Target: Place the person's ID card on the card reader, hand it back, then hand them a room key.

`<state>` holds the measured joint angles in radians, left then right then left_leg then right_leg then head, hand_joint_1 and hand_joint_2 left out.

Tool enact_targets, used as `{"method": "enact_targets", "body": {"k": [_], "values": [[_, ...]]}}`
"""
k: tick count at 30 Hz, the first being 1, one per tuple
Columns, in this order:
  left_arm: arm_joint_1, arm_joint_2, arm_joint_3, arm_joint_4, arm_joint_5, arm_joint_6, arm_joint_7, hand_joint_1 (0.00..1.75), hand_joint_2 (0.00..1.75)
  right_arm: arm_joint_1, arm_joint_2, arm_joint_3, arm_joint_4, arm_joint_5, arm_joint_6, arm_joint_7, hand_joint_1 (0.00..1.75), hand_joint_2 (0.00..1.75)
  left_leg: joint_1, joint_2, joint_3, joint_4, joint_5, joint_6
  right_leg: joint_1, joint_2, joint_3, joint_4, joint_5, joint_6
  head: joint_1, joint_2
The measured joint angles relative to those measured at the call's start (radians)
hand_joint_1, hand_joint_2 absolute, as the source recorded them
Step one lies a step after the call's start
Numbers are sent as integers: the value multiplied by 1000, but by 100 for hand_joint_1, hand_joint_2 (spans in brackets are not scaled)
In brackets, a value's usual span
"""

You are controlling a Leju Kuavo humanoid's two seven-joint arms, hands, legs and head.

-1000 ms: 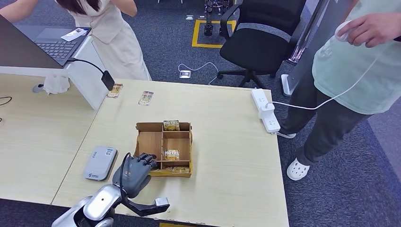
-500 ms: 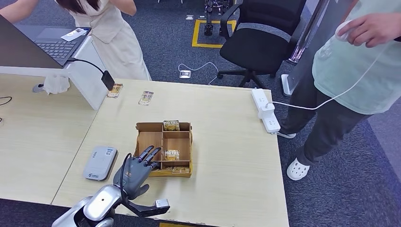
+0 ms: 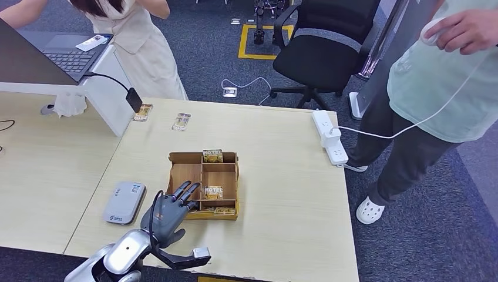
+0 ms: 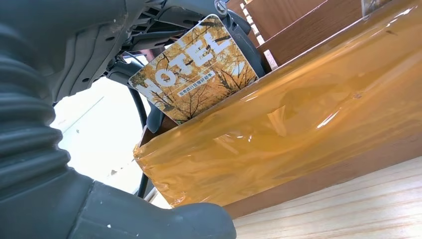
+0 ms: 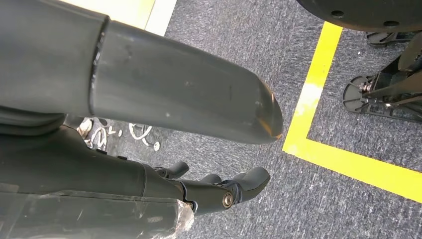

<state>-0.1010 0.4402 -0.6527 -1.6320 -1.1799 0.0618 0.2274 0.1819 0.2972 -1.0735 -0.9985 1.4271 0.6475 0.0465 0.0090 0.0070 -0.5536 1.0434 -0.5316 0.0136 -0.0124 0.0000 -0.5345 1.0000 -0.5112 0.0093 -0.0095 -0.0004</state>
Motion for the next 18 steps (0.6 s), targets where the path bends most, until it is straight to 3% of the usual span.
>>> {"method": "enact_targets", "body": {"k": [8, 18], "values": [[0, 0, 0, 0, 21, 8, -6, 0, 175, 5, 0, 7, -7, -20, 6, 8, 0, 0, 0, 0, 0, 0, 0, 0, 0, 0, 0, 0, 0, 0, 0, 0], [0, 11, 11, -6, 41, 23, -7, 0, 175, 68, 1, 82, -42, -108, 14, 53, 0, 0, 0, -1, 0, 0, 0, 0, 0, -1, 0, 0, 0, 0, 0, 0]]}}
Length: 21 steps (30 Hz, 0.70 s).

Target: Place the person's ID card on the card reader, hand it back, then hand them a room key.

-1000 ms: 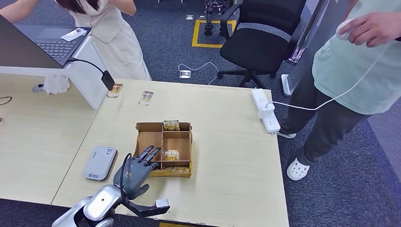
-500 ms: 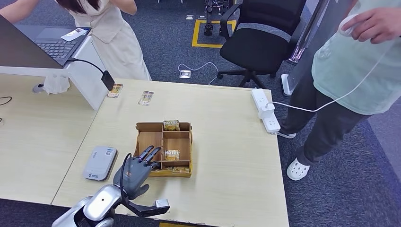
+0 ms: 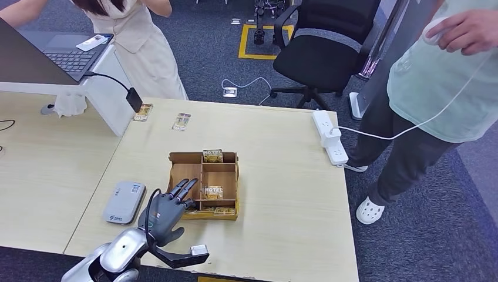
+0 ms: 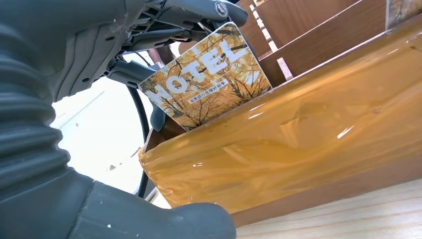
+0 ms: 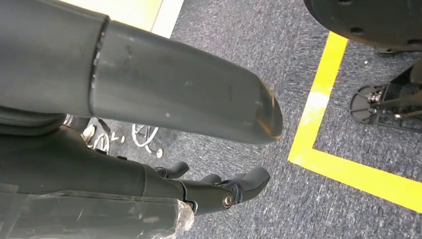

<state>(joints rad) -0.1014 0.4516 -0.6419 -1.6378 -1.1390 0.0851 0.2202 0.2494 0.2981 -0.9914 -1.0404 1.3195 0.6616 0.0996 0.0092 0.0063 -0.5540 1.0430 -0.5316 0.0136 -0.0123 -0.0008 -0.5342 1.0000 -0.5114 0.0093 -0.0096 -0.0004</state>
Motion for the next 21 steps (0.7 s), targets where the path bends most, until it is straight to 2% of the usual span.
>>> {"method": "enact_targets", "body": {"k": [21], "values": [[15, 6, 13, -9, 27, 13, -9, 0, 175, 54, 1, 94, -55, -83, 10, 53, 0, 0, 0, 0, 0, 0, 0, 0, 0, 0, 0, 0, 0, 0, 0, 0]]}}
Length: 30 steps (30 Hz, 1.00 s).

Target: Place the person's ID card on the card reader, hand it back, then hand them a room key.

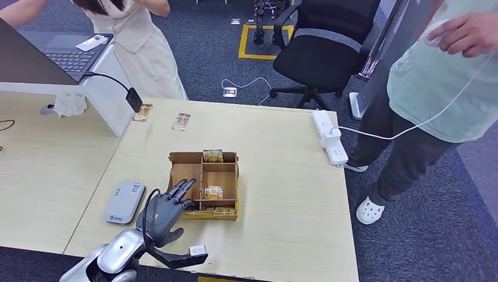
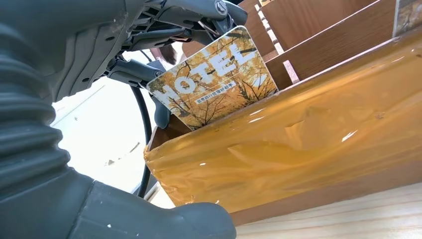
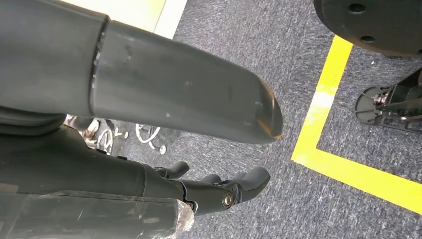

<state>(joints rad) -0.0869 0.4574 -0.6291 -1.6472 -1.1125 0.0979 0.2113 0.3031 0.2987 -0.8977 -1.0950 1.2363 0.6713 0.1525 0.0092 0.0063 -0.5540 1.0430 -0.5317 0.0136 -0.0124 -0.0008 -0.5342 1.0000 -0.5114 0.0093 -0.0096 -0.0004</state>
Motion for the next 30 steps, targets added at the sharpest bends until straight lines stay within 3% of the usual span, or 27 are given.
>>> {"method": "enact_targets", "body": {"k": [30], "values": [[20, 8, 6, -11, 16, -3, -10, 0, 175, 39, 0, 69, -47, -80, 8, 54, 0, 0, 0, 0, 0, 0, 0, 0, 0, 0, 0, 0, 0, 0, 0, 0]]}}
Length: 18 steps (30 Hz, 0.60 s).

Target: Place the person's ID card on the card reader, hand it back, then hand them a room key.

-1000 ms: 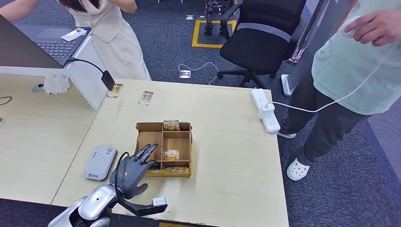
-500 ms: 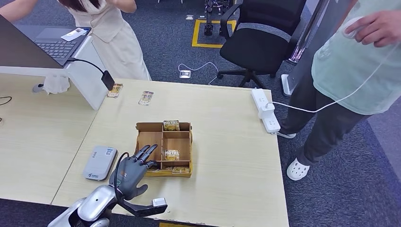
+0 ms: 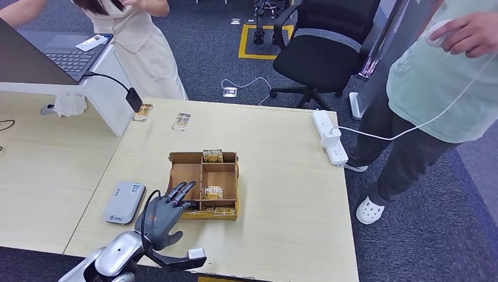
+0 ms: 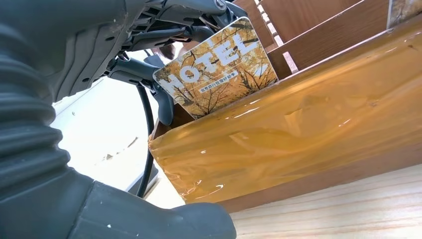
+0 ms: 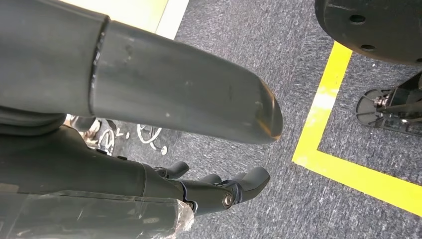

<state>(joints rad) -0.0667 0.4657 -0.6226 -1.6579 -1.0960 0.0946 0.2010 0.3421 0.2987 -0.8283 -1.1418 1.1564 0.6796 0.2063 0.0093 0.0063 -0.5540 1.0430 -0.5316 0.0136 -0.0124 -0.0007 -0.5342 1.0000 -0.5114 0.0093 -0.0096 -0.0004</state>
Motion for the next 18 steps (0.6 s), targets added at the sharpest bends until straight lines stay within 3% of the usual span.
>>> {"method": "enact_targets", "body": {"k": [18], "values": [[2, 0, 0, -5, -1, 0, 0, 0, 175, 8, 0, 7, -9, -15, 1, 9, 0, 0, 0, 0, 0, 0, 0, 0, 0, 0, 0, 0, 0, 0, 0, 0]]}}
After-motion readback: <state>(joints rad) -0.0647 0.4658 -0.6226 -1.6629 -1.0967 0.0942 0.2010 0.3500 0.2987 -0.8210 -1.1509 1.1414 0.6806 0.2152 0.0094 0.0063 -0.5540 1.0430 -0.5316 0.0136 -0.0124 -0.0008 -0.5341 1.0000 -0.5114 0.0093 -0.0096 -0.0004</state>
